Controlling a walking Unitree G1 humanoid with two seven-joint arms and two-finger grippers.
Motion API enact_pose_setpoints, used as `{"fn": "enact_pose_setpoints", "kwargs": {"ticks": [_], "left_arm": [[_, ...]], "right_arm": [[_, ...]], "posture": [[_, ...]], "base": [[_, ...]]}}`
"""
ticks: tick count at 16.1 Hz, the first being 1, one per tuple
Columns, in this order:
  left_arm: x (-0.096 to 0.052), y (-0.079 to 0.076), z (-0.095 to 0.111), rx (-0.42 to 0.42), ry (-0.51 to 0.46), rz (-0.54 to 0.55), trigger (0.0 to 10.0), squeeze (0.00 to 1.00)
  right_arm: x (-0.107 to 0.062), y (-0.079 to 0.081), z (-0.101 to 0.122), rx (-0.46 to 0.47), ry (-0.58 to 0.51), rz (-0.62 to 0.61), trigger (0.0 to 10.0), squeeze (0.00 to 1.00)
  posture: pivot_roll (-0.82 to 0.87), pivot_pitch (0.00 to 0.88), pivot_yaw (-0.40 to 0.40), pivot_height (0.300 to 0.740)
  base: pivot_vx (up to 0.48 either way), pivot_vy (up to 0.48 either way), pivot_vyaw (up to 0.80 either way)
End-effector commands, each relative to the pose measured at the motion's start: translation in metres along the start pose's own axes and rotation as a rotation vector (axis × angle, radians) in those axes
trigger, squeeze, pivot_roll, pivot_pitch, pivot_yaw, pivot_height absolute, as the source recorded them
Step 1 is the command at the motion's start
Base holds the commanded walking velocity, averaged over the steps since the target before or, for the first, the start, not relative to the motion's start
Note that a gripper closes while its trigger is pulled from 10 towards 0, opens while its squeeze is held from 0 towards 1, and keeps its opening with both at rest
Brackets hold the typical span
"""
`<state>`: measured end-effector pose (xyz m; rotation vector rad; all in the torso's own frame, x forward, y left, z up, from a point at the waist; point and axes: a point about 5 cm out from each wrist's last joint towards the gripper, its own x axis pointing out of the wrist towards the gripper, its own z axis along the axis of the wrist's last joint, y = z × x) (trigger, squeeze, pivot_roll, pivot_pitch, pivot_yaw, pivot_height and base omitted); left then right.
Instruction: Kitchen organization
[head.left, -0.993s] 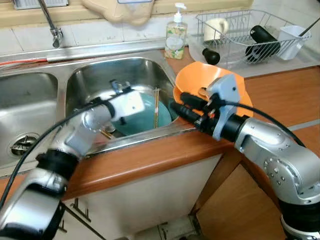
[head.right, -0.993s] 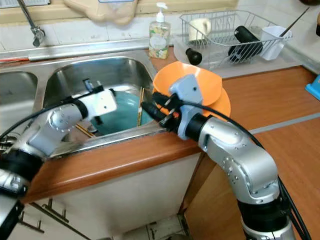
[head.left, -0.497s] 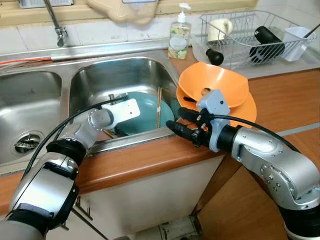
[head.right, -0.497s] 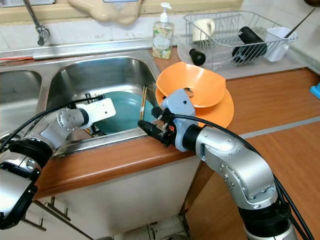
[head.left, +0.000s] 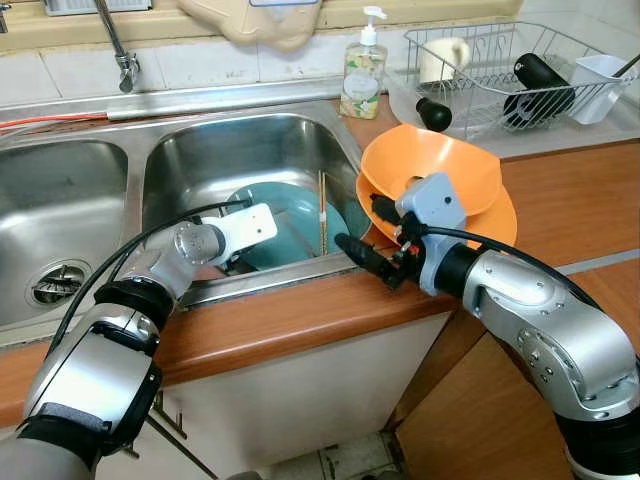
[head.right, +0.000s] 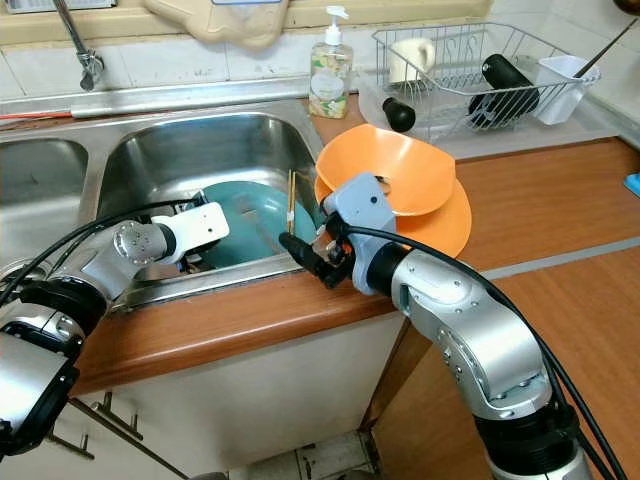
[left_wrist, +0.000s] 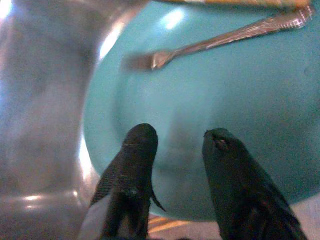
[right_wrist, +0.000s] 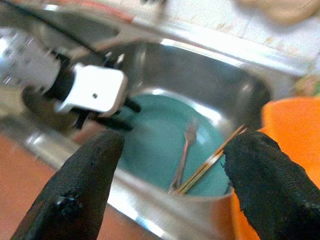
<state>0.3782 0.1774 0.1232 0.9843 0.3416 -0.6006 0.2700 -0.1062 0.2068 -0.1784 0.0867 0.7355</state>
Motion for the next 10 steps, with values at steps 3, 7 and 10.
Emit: {"fn": "enact_pose_setpoints", "kwargs": {"ticks": [3, 7, 10], "left_arm": [[-0.001, 0.001, 0.005, -0.146, -0.099, 0.08, 10.0, 0.73], [-0.019, 0.008, 0.018, -0.448, -0.453, 0.324, 10.0, 0.0], [-0.041, -0.005, 0.023, -0.579, -0.638, 0.274, 10.0, 0.0]], "right_arm": [[-0.008, -0.014, 0.008, -0.016, -0.087, -0.127, 10.0, 1.0], [-0.018, -0.03, 0.007, -0.104, -0.131, -0.365, 10.0, 0.0], [-0.016, -0.031, -0.015, -0.013, -0.095, -0.475, 10.0, 0.0]], "posture": [[-0.15, 0.0, 0.021, 0.74], [-0.15, 0.0, 0.022, 0.74], [-0.14, 0.0, 0.012, 0.74]], "base": [[0.0, 0.0, 0.0], [0.0, 0.0, 0.0], [0.0, 0.0, 0.0]]}}
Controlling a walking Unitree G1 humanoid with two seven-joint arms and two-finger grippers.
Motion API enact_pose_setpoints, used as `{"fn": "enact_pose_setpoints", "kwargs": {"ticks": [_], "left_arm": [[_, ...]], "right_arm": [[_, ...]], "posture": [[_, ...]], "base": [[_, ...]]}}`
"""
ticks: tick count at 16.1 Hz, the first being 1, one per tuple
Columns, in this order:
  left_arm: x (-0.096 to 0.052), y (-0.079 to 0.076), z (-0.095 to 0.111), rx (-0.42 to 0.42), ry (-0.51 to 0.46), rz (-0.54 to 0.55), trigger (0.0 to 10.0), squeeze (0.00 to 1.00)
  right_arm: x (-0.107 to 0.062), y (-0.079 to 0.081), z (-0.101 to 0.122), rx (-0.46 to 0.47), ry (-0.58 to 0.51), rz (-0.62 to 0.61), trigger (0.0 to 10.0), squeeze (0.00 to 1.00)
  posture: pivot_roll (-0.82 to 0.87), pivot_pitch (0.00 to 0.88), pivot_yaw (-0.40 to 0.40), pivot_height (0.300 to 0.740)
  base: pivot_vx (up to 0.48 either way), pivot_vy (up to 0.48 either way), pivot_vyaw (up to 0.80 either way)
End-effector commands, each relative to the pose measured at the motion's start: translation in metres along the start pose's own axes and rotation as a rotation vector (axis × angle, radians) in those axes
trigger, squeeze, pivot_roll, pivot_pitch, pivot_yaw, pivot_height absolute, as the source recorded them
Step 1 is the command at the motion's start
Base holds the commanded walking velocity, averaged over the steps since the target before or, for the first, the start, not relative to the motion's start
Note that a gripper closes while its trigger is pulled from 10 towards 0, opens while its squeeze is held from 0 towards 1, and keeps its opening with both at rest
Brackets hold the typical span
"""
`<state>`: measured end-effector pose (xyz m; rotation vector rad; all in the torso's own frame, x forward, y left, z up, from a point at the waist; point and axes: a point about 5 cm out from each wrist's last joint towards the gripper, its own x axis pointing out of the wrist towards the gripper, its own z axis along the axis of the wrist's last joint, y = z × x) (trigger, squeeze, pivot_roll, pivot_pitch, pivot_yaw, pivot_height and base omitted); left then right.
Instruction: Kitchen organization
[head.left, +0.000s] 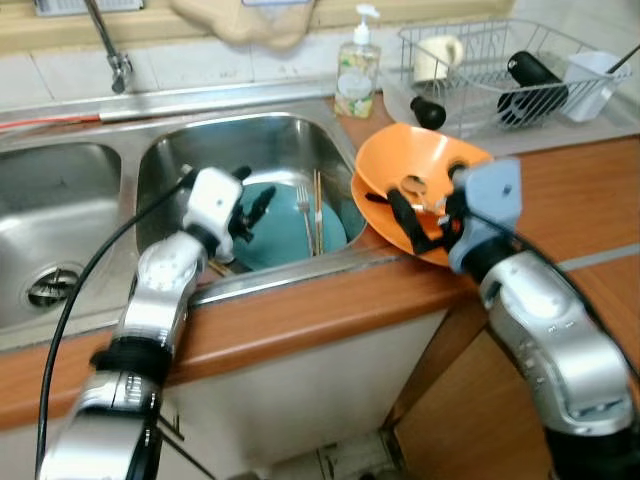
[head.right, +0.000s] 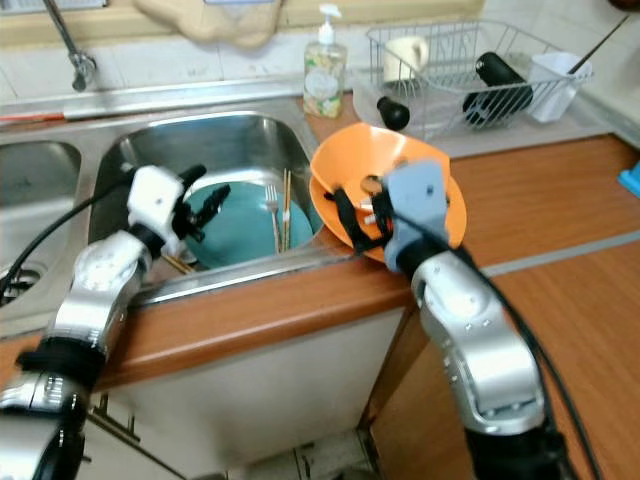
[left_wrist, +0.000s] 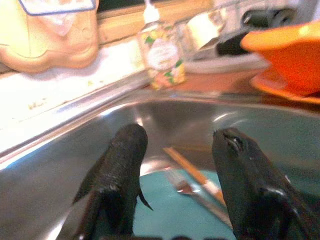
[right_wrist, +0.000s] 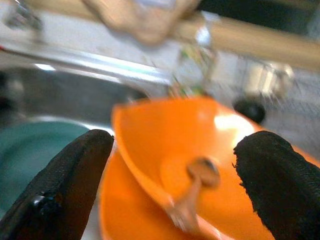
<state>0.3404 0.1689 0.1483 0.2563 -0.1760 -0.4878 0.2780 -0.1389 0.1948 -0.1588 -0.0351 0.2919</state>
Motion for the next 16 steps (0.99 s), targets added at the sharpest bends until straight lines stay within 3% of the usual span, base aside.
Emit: {"fn": "enact_pose_setpoints", "kwargs": {"ticks": [1, 2, 3, 4, 6, 8, 16], "left_arm": [[-0.003, -0.004, 0.009, -0.042, -0.041, -0.04, 10.0, 0.0], [-0.009, -0.012, 0.012, -0.084, -0.06, -0.086, 10.0, 0.0], [-0.016, -0.022, 0.015, -0.135, -0.077, -0.138, 10.0, 0.0], [-0.02, -0.028, 0.019, -0.163, -0.09, -0.173, 10.0, 0.0], [-0.027, -0.04, 0.03, -0.236, -0.117, -0.244, 10.0, 0.0], [-0.03, -0.05, 0.035, -0.282, -0.119, -0.307, 10.0, 0.0], [-0.034, -0.058, 0.043, -0.299, -0.078, -0.356, 10.0, 0.0]], "right_arm": [[0.001, -0.002, -0.001, 0.022, -0.004, -0.035, 10.0, 0.0], [0.002, 0.001, -0.005, 0.083, 0.004, -0.046, 10.0, 0.0], [0.004, 0.003, -0.01, 0.124, 0.018, -0.067, 6.3, 0.0], [0.004, 0.004, -0.011, 0.142, 0.019, -0.071, 3.4, 0.0], [0.005, 0.004, -0.014, 0.192, 0.025, -0.094, 0.0, 0.0], [0.006, 0.0, -0.019, 0.271, 0.043, -0.143, 0.0, 0.0], [0.007, -0.003, -0.021, 0.285, 0.048, -0.159, 0.0, 0.0]], "posture": [[-0.14, 0.0, 0.013, 0.74], [-0.14, 0.0, 0.012, 0.74], [-0.14, 0.0, 0.011, 0.74], [-0.14, 0.0, 0.01, 0.74], [-0.14, 0.0, 0.008, 0.74], [-0.14, 0.0, 0.005, 0.74], [-0.14, 0.0, 0.0, 0.74]], "base": [[0.0, 0.0, 0.0], [0.0, 0.0, 0.0], [0.0, 0.0, 0.0], [0.0, 0.0, 0.0], [0.0, 0.0, 0.0], [0.0, 0.0, 0.0], [0.0, 0.0, 0.0]]}}
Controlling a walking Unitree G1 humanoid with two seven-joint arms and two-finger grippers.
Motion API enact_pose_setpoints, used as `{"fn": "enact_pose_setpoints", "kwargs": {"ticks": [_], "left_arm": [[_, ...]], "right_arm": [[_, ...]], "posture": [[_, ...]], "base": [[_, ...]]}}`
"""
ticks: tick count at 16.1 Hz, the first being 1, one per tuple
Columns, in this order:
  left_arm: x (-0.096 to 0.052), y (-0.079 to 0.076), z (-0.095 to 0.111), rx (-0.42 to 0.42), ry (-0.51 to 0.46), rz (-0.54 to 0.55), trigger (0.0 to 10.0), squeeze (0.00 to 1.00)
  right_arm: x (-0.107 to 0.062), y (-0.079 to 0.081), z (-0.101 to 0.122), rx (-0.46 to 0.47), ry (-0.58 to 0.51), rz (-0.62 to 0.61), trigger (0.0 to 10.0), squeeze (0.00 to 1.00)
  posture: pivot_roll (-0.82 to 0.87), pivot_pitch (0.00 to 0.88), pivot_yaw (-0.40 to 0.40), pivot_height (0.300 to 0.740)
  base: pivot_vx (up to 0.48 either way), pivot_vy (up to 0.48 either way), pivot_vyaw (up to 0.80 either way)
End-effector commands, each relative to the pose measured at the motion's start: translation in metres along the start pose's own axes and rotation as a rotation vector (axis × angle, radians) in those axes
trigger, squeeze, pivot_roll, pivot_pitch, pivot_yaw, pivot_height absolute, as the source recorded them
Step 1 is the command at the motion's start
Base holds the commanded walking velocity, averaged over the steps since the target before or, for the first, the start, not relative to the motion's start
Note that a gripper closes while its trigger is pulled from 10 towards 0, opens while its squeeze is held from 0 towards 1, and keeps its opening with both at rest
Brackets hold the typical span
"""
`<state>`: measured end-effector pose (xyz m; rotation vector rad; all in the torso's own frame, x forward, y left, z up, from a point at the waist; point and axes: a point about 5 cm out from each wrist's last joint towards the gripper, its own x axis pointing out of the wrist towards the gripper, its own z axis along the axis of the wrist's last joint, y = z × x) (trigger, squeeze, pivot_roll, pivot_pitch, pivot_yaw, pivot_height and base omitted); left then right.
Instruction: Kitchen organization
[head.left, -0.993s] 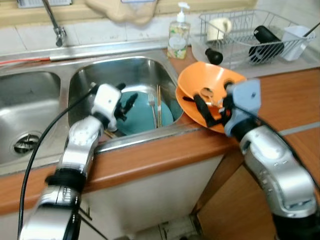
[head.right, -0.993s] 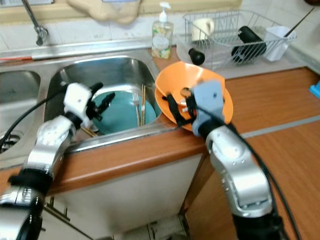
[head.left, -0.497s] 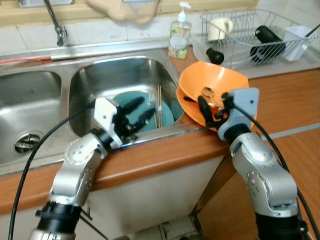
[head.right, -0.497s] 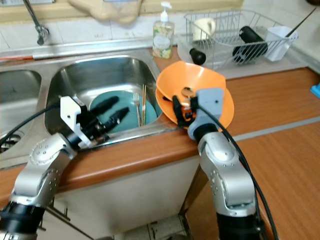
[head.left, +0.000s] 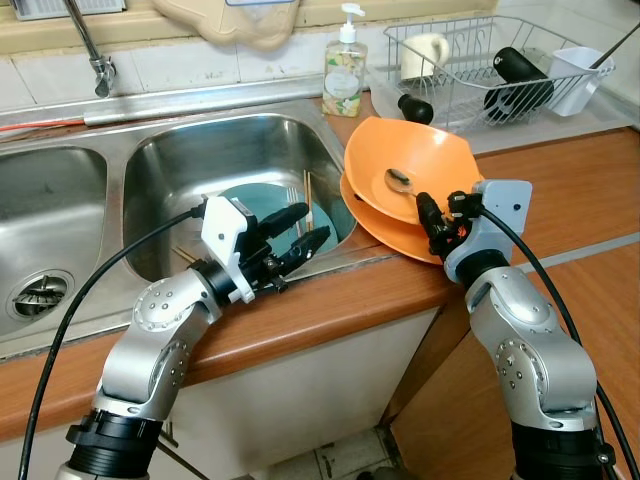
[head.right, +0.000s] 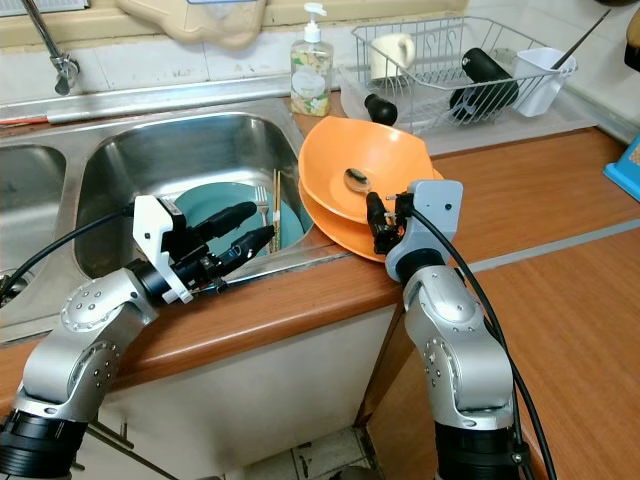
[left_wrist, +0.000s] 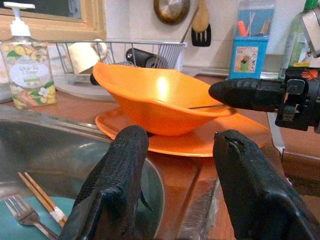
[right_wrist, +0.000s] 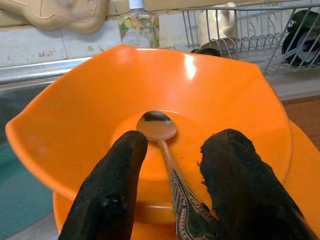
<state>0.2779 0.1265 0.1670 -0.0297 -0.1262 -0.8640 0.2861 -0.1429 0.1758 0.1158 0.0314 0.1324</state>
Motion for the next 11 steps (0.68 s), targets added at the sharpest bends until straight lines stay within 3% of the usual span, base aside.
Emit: {"fn": "enact_pose_setpoints", "kwargs": {"ticks": [1, 9, 10, 11], "left_arm": [[-0.001, -0.001, 0.003, 0.004, -0.001, -0.005, 10.0, 0.0], [0.002, -0.004, 0.005, -0.014, 0.019, -0.035, 10.0, 0.0], [0.003, -0.003, 0.005, -0.019, 0.019, -0.038, 10.0, 1.0], [0.003, -0.003, 0.006, -0.017, 0.018, -0.037, 10.0, 1.0]], "right_arm": [[0.002, 0.0, 0.0, 0.002, 0.008, 0.0, 0.0, 0.0], [0.002, -0.002, 0.006, -0.016, -0.018, -0.001, 0.0, 0.0], [0.002, -0.002, 0.009, -0.024, -0.027, 0.005, 0.0, 0.0], [0.002, -0.002, 0.01, -0.027, -0.031, 0.007, 0.0, 0.0]], "posture": [[-0.14, 0.0, 0.001, 0.74], [-0.15, 0.0, 0.013, 0.74], [-0.15, 0.0, 0.014, 0.74], [-0.15, 0.0, 0.014, 0.74]], "base": [[0.0, 0.0, 0.0], [0.0, 0.0, 0.0], [0.0, 0.0, 0.0], [0.0, 0.0, 0.0]]}}
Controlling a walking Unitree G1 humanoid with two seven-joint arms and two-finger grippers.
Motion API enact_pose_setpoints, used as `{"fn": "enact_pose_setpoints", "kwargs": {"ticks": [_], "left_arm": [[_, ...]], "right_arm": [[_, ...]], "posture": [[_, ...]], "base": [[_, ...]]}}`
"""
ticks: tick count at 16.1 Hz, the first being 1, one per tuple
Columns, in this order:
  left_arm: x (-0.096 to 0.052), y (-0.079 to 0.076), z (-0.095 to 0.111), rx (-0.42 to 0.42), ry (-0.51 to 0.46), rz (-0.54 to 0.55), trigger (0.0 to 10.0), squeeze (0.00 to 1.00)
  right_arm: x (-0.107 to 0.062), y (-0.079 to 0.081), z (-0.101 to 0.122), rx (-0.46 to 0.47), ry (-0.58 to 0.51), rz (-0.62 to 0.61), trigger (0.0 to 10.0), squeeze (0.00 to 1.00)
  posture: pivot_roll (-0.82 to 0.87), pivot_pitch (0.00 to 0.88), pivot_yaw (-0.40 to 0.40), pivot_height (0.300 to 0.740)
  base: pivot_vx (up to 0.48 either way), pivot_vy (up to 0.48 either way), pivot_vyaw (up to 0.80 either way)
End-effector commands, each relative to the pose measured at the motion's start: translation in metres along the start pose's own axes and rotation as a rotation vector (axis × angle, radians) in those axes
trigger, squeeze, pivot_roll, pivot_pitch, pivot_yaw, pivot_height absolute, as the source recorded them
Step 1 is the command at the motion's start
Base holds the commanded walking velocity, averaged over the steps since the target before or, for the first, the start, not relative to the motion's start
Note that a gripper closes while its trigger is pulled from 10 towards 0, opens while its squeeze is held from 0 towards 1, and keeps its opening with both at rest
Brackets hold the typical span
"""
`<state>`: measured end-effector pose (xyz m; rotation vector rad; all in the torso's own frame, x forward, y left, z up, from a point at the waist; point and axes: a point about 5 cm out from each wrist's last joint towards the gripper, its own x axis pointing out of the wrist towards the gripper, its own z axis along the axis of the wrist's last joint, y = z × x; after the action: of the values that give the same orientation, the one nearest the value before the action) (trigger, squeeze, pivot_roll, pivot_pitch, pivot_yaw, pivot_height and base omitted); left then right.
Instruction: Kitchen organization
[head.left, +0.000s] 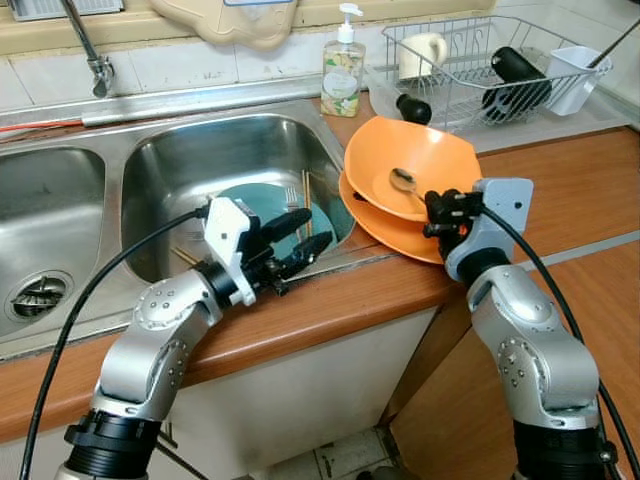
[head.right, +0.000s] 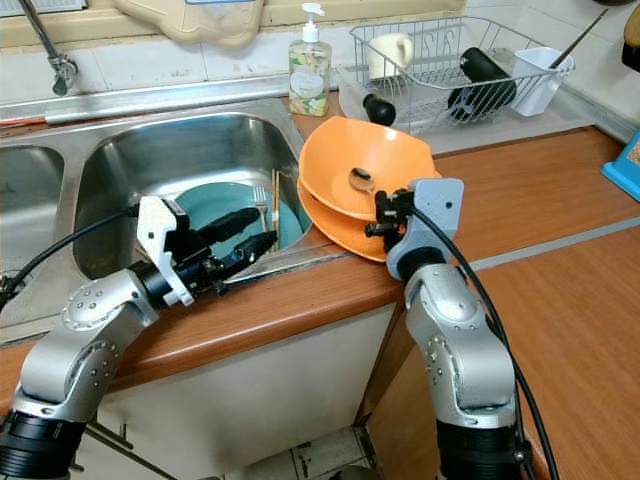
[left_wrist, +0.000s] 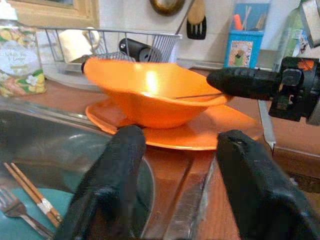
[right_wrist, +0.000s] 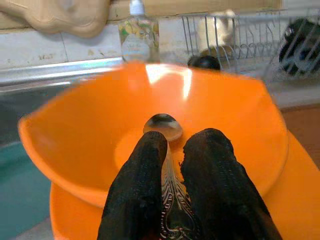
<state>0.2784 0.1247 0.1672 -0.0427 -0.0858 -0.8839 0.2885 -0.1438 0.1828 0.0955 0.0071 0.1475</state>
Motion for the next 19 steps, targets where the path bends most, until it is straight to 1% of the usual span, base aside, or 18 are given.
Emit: {"fn": "enact_pose_setpoints", "kwargs": {"ticks": [1, 2, 3, 5, 6, 7, 9, 10, 11, 12, 13, 14, 16, 17, 18, 19], "left_arm": [[0.006, 0.0, 0.01, 0.088, -0.005, -0.008, 10.0, 0.93], [0.007, 0.001, 0.01, 0.107, -0.002, -0.006, 10.0, 0.93], [0.01, 0.002, 0.013, 0.154, 0.005, -0.008, 10.0, 0.0], [0.014, 0.003, 0.016, 0.224, 0.021, -0.013, 10.0, 0.0], [0.018, 0.004, 0.019, 0.317, 0.039, -0.018, 10.0, 0.0], [0.021, 0.005, 0.021, 0.385, 0.044, -0.022, 10.0, 0.0], [0.026, 0.004, 0.025, 0.46, 0.033, -0.036, 10.0, 0.0], [0.03, 0.003, 0.028, 0.525, 0.033, -0.053, 10.0, 0.0], [0.032, 0.003, 0.029, 0.555, 0.036, -0.06, 10.0, 0.0], [0.035, 0.004, 0.029, 0.604, 0.044, -0.069, 10.0, 0.0], [0.04, 0.007, 0.031, 0.689, 0.049, -0.071, 9.6, 0.0], [0.041, 0.007, 0.032, 0.712, 0.048, -0.074, 9.0, 0.0], [0.046, 0.009, 0.037, 0.769, 0.031, -0.072, 6.4, 0.0], [0.048, 0.011, 0.036, 0.795, 0.038, -0.074, 6.0, 0.0], [0.05, 0.013, 0.036, 0.811, 0.04, -0.065, 4.6, 0.0], [0.053, 0.013, 0.036, 0.81, 0.033, -0.065, 3.7, 0.0]], "right_arm": [[0.001, -0.002, 0.01, -0.011, -0.031, 0.008, 0.0, 0.0], [0.001, -0.002, 0.012, -0.013, -0.035, 0.011, 0.0, 0.0], [0.002, -0.002, 0.016, -0.017, -0.041, 0.026, 0.0, 0.0], [0.004, -0.001, 0.022, -0.024, -0.045, 0.075, 0.0, 0.0], [0.004, 0.001, 0.03, -0.019, -0.056, 0.126, 0.0, 0.0], [0.004, 0.003, 0.036, -0.016, -0.066, 0.164, 0.0, 0.0], [0.004, 0.008, 0.044, 0.003, -0.077, 0.23, 0.0, 0.0], [0.003, 0.013, 0.049, 0.015, -0.078, 0.281, 0.0, 0.0], [0.003, 0.016, 0.05, 0.02, -0.074, 0.308, 0.0, 0.0], [0.001, 0.022, 0.052, 0.017, -0.066, 0.364, 0.0, 0.0], [-0.004, 0.031, 0.055, 0.019, -0.054, 0.436, 0.0, 0.0], [-0.005, 0.033, 0.055, 0.016, -0.05, 0.452, 0.0, 0.0], [-0.008, 0.039, 0.053, 0.006, -0.026, 0.506, 0.0, 0.0], [-0.01, 0.042, 0.053, 0.009, -0.02, 0.52, 0.0, 0.0], [-0.011, 0.045, 0.053, 0.014, -0.013, 0.545, 0.0, 0.0], [-0.013, 0.049, 0.052, 0.02, -0.003, 0.567, 0.0, 0.0]], "posture": [[-0.15, 0.0, 0.013, 0.74], [-0.15, 0.0, 0.013, 0.74], [-0.14, 0.0, 0.012, 0.74], [-0.14, 0.0, 0.011, 0.74], [-0.14, 0.0, 0.011, 0.74], [-0.14, 0.0, 0.009, 0.74], [-0.14, 0.0, 0.006, 0.74], [-0.14, 0.0, 0.006, 0.74], [-0.14, 0.0, 0.007, 0.74], [-0.14, 0.0, 0.008, 0.74], [-0.15, 0.0, 0.011, 0.74], [-0.15, 0.0, 0.013, 0.74], [-0.15, 0.0, 0.015, 0.74], [-0.15, 0.0, 0.016, 0.74], [-0.15, 0.0, 0.017, 0.74], [-0.15, 0.0, 0.017, 0.74]], "base": [[0.0, 0.0, 0.0], [0.0, 0.0, 0.0], [0.0, 0.0, 0.0], [0.0, 0.0, 0.0], [0.0, 0.0, 0.0], [0.0, 0.0, 0.0], [0.0, 0.0, 0.0], [0.0, 0.0, 0.0], [0.0, 0.0, 0.0], [0.0, 0.0, 0.0], [0.0, 0.0, 0.0], [0.0, 0.0, 0.0], [0.0, 0.0, 0.0], [0.0, 0.0, 0.0], [0.0, 0.0, 0.0], [0.0, 0.0, 0.0]]}}
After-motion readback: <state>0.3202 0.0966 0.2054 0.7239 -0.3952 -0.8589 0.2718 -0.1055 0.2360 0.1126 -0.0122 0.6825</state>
